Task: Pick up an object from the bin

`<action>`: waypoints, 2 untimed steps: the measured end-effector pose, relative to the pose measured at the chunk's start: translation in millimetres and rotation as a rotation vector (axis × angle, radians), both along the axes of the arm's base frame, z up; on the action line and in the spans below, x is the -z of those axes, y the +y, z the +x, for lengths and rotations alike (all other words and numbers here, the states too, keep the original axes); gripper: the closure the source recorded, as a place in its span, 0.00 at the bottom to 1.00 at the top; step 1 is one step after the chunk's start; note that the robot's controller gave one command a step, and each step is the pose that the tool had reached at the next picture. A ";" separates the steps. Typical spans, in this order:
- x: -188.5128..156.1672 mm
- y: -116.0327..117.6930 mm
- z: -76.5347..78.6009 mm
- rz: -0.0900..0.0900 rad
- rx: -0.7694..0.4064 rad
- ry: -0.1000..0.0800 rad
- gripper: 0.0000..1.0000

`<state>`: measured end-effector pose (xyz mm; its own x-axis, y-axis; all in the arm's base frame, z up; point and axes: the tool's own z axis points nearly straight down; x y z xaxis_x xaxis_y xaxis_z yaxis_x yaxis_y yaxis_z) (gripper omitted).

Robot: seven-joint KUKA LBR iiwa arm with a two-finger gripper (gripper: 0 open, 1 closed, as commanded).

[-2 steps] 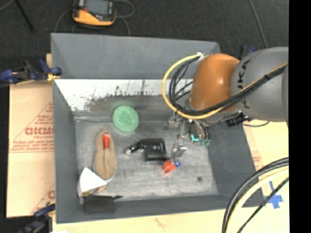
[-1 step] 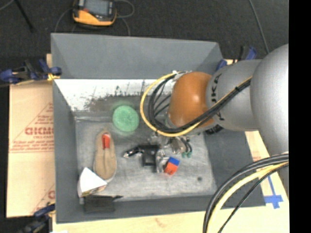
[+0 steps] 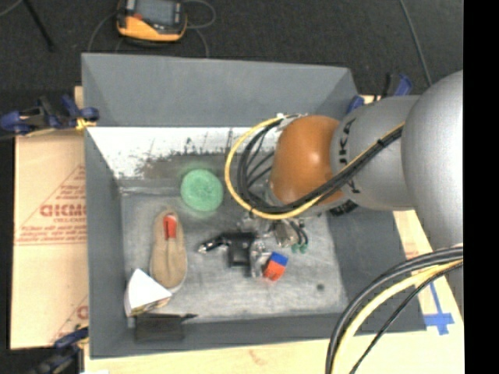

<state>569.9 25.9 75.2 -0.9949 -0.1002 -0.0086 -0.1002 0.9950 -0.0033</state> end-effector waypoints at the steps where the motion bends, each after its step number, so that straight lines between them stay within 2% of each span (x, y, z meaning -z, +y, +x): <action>1: -119.4 6.5 8.2 0.002 -0.116 0.006 1.00; 2: -119.2 6.6 8.0 0.002 -0.116 0.007 1.00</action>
Offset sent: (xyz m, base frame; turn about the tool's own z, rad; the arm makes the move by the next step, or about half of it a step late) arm 0.0000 0.0000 0.0000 0.0000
